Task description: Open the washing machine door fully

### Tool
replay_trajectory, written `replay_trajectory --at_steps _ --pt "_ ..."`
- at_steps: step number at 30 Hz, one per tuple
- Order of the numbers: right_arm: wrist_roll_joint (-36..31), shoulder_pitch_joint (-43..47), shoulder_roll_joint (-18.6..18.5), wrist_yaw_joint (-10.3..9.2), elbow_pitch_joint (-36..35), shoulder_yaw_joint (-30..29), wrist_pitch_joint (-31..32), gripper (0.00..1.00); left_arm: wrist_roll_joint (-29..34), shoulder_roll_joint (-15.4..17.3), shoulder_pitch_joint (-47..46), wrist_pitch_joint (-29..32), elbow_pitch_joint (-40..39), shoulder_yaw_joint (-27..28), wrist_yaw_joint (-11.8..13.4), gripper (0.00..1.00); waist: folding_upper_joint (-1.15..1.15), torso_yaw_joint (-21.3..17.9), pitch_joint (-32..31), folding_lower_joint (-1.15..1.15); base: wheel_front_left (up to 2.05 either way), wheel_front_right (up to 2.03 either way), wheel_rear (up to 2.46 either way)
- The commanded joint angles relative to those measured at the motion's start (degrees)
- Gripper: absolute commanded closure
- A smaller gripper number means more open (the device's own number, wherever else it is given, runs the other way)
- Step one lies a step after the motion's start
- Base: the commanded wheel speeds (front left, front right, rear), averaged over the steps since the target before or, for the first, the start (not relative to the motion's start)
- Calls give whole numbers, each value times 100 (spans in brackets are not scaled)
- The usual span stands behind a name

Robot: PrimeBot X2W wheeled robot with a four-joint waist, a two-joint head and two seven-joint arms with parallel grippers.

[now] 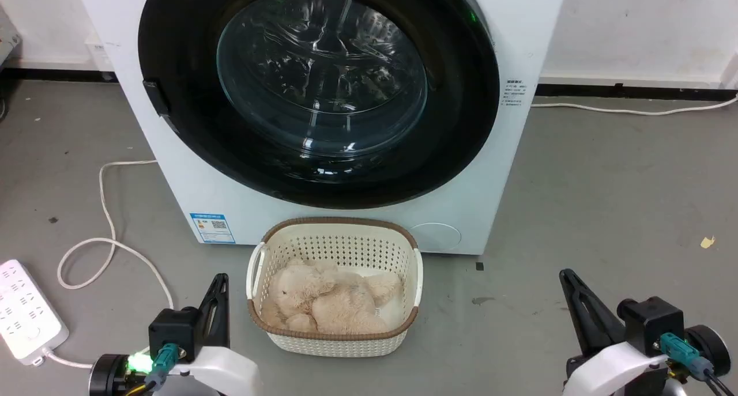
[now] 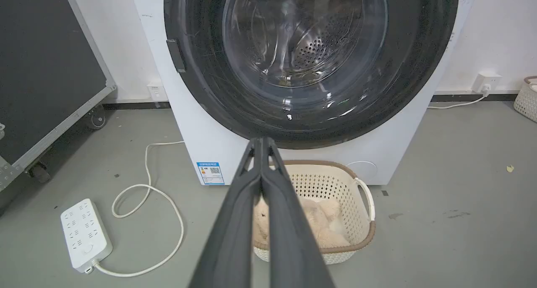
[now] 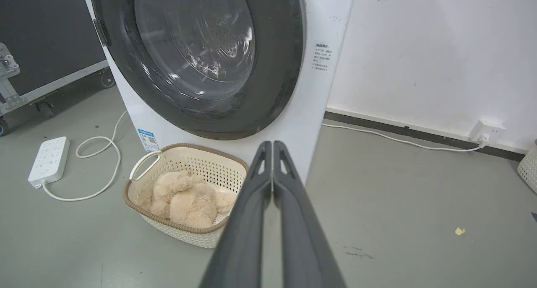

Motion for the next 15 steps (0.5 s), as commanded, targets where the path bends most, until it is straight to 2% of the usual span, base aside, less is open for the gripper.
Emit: replay_trajectory --at_steps 1,15 --pt "-44 -67 11 -5 15 -2 3 100 17 -2 -85 2 -23 1 14 100 0 0 0 0 0 0 0" --pt "-44 -67 11 -5 15 -2 3 100 17 -2 -85 2 -23 1 14 100 0 0 0 0 0 0 0"
